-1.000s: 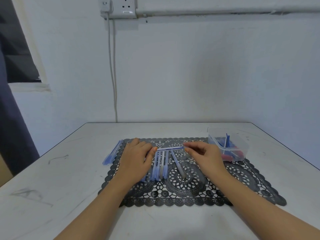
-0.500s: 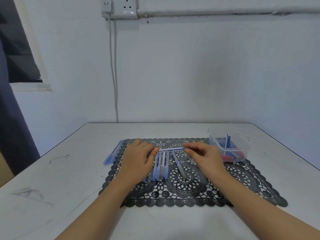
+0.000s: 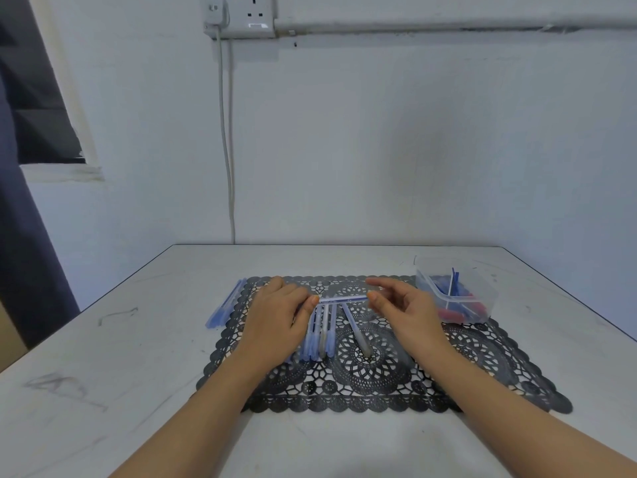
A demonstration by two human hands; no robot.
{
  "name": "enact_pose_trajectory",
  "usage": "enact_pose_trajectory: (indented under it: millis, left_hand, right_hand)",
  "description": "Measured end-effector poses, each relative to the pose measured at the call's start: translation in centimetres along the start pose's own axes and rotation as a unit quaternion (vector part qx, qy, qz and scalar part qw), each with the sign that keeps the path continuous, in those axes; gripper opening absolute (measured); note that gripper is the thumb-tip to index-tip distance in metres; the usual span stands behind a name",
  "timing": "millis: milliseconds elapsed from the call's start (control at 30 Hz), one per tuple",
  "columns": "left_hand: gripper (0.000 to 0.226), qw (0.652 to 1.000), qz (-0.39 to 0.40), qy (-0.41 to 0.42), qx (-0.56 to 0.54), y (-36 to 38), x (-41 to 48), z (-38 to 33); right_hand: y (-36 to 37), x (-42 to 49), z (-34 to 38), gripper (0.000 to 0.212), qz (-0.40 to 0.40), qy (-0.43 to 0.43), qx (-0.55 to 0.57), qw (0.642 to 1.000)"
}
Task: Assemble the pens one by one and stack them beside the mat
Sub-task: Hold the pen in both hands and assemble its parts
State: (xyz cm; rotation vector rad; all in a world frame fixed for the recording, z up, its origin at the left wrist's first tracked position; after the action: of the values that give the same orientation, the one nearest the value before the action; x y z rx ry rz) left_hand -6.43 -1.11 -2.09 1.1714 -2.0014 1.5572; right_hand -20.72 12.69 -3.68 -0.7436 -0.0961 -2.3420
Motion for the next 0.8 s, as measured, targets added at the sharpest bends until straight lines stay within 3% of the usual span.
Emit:
enact_pose_trajectory:
  millis: [67, 267, 533, 667, 800]
  left_hand:
    - [0.022, 1.000, 0.001, -0.001, 0.000, -0.01, 0.02, -0.04]
    - [0.032, 1.000, 0.024, -0.006, -0.010, 0.23, -0.05, -0.13]
    - [0.028, 0.999, 0.051, -0.002, -0.014, 0.34, -0.18, -0.44]
    - [0.028, 0.999, 0.046, -0.006, -0.020, 0.17, -0.09, -0.33]
    - [0.027, 0.999, 0.042, -0.002, -0.023, 0.10, -0.05, -0.32]
  right_hand:
    - [-0.04, 0.06, -0.28, 0.006, 0.012, -0.004, -0.050, 0.999]
    - [-0.16, 0.05, 0.13, 0.035, 0.019, -0.037, -0.124, 0.991]
    - [-0.08, 0.14, -0.09, 0.048, 0.030, -0.045, -0.112, 0.992]
    - [0.65, -0.19, -0.23, 0.037, 0.065, -0.053, -0.055, 0.995]
    - [0.69, -0.36, 0.19, 0.022, 0.083, -0.102, -0.110, 0.985]
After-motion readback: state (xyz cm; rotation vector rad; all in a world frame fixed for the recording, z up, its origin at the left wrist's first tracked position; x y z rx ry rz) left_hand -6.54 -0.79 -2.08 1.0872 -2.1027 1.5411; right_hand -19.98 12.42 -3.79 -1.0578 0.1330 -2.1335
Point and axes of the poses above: each hand's wrist, its own x-axis towards the middle knuckle, its own y-axis out of the palm, z = x × y, the point moved 6 cm from there along x, towards the middle knuckle, and after that the axes turned 10 degrees about -y, right-handed, at the moved point
